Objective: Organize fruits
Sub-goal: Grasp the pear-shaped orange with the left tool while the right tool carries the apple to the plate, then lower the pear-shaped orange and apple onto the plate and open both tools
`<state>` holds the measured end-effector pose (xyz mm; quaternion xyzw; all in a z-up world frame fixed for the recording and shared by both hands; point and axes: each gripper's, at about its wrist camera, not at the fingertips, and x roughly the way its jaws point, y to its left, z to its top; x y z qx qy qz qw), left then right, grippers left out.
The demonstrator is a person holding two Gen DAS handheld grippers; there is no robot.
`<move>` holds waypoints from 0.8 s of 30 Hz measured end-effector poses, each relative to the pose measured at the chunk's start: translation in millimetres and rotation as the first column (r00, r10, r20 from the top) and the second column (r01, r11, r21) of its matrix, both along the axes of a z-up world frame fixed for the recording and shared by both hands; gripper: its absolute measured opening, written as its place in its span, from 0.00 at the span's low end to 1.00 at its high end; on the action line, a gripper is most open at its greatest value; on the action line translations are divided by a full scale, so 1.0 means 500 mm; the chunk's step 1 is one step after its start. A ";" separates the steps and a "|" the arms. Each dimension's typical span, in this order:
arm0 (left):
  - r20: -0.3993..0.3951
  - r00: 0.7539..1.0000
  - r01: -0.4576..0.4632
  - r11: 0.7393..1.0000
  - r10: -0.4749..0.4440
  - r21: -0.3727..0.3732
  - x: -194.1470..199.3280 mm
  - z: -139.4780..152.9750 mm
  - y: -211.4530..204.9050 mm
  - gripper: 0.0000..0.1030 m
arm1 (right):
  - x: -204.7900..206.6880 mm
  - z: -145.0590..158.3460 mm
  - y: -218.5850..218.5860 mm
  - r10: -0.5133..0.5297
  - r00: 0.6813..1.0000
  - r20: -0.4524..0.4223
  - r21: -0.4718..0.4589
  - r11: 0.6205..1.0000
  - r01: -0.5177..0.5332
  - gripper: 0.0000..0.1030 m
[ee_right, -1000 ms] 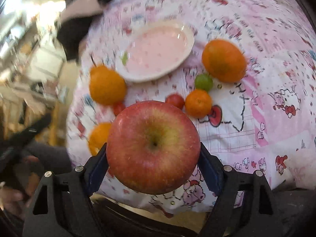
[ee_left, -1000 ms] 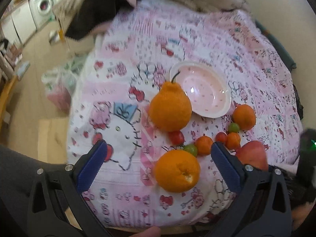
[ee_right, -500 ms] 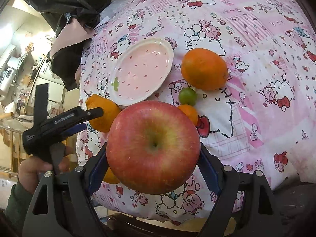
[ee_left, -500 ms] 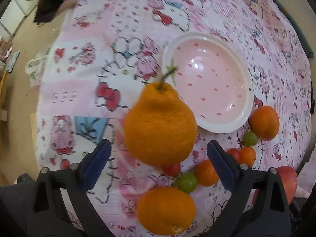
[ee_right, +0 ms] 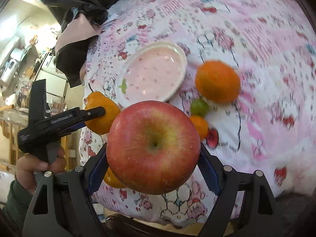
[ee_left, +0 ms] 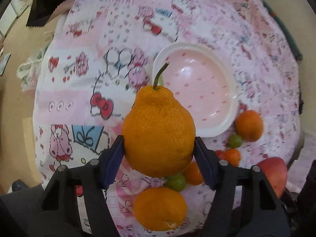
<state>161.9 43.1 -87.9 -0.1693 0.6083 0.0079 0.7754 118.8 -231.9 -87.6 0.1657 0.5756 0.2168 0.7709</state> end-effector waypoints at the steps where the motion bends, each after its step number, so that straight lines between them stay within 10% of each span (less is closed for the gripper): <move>1: 0.013 1.000 0.006 1.000 -0.006 -0.004 0.005 0.012 -0.002 0.63 | 0.010 0.011 0.006 0.012 1.000 0.021 -0.011 1.000 -0.012 0.83; 10: 0.060 0.996 0.065 0.998 -0.065 0.005 0.107 0.045 -0.041 0.63 | 0.139 0.049 0.063 0.132 0.983 0.131 -0.133 0.985 -0.114 0.83; 24: -0.011 0.998 0.056 0.998 -0.056 -0.004 0.243 -0.051 -0.044 0.63 | 0.309 -0.075 0.173 0.398 0.910 0.120 -0.337 0.878 -0.339 0.83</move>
